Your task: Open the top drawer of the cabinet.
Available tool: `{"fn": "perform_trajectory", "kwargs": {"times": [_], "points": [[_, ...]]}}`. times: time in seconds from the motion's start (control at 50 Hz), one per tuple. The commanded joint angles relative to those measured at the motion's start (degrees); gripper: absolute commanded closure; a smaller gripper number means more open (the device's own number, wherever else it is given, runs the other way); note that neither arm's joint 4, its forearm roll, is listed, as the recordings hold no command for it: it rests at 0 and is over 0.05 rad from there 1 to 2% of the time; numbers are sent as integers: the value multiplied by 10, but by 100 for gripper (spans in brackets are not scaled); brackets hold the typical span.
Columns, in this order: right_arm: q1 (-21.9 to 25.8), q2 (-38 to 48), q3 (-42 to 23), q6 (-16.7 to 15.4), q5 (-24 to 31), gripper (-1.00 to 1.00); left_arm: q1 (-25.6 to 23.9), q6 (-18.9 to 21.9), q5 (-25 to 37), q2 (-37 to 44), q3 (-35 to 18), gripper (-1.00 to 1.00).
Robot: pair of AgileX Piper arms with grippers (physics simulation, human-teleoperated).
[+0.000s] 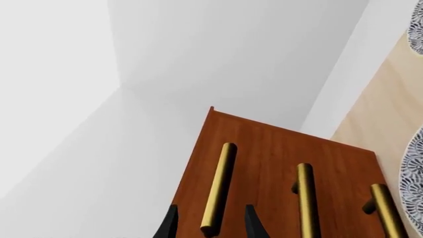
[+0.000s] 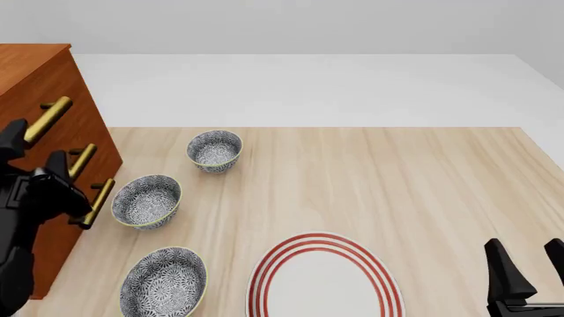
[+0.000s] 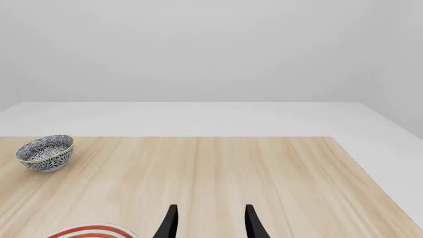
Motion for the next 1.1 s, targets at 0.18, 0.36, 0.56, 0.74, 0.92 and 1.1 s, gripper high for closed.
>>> {"fn": "perform_trajectory", "kwargs": {"times": [0.18, 0.36, 0.56, 0.74, 0.92, 1.1], "points": [[0, 0, 0, 0, 0, -100, 4, 0, 3, 11, -9, -100], [0, 0, 0, 0, 0, -100, 2, 1, 5, 12, -11, -100], [0, 0, 0, 0, 0, -100, 6, -1, 5, 13, -11, -100], [0, 0, 0, 0, 0, -100, 10, -3, 6, 17, -13, -100], [0, 0, 0, 0, 0, -100, 15, -4, 8, 19, -14, -100], [0, 0, 0, 0, 0, -100, 11, 0, 5, 21, -12, 100]]}}
